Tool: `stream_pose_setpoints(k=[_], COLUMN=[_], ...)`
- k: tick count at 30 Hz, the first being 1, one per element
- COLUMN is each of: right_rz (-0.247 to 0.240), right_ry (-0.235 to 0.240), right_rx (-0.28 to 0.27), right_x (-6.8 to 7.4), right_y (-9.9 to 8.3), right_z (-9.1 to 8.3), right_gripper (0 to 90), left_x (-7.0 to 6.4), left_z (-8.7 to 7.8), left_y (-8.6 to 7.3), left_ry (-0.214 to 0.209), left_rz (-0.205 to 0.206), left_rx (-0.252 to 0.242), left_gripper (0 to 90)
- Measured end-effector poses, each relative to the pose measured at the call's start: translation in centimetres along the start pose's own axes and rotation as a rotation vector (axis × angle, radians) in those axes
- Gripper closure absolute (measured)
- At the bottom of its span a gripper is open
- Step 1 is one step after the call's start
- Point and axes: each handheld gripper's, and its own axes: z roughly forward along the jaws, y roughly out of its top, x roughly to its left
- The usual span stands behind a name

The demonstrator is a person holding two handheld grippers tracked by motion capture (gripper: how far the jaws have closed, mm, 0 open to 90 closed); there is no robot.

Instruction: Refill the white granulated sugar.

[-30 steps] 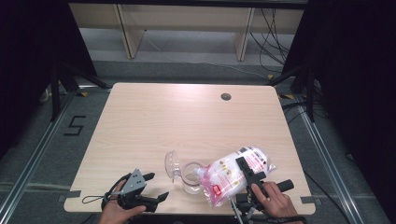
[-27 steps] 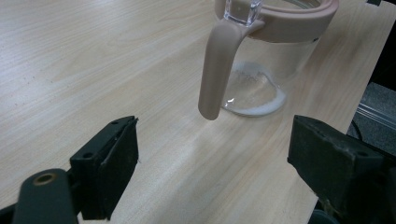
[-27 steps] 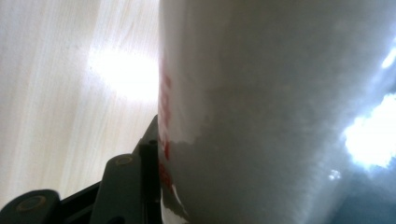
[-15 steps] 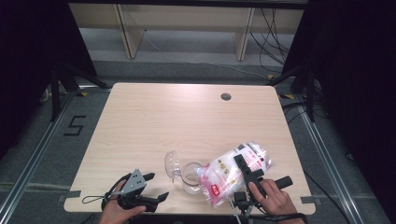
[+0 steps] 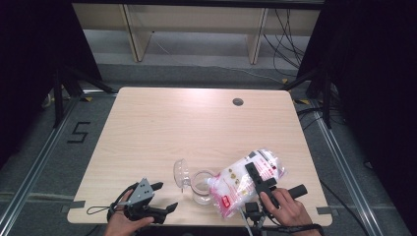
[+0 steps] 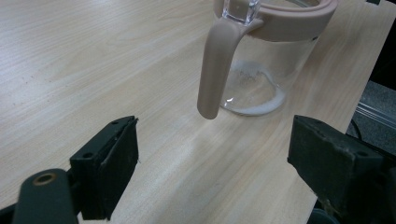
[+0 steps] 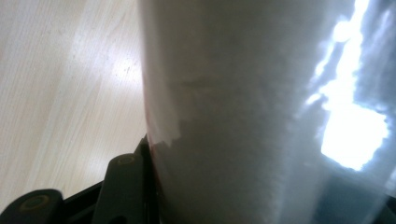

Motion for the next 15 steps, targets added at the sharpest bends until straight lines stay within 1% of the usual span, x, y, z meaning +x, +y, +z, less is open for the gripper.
stream_pose_setpoints(k=[1,2,4,5,6,7,8,10,11,15], right_rz=[0.001,0.027,0.026,-0.015,-0.015,0.02,0.006,0.002,0.026,0.023], right_ry=[0.001,0.007,0.014,0.013,0.013,0.017,0.011,0.014,0.011,0.009], right_rx=[-0.005,0.01,0.009,-0.004,-0.004,0.002,-0.002,-0.003,0.007,0.007], right_x=[-0.03,0.19,0.27,-0.08,-0.08,0.17,0.07,-0.01,0.23,0.17], right_y=[0.06,0.1,0.15,0.19,0.19,0.16,0.16,0.14,0.11,0.04], right_z=[0.02,-0.09,-0.02,0.08,0.08,0.07,0.09,0.13,0.06,0.07], right_gripper=[50.7,50.8,50.9,51.0,51.0,51.0,51.0,51.1,51.1,51.1], left_x=[0.0,0.02,-0.02,0.0,0.0,-0.01,0.01,0.0,0.0,0.0], left_z=[0.0,0.02,0.01,0.01,0.01,0.02,0.03,0.04,0.04,0.02], left_y=[0.0,-0.01,-0.02,-0.01,-0.01,-0.02,-0.01,-0.01,-0.01,-0.02], left_ry=[0.0,-0.005,-0.005,-0.005,-0.005,-0.006,-0.005,-0.006,-0.006,-0.005], left_rz=[0.0,-0.002,-0.006,-0.006,-0.006,-0.006,-0.002,-0.002,-0.001,-0.006], left_rx=[0.0,-0.004,-0.006,-0.005,-0.005,-0.005,-0.005,-0.005,-0.006,-0.005], left_gripper=[15.8,15.8,15.8,15.9,15.8,15.8,15.8,15.8,15.8,15.9])
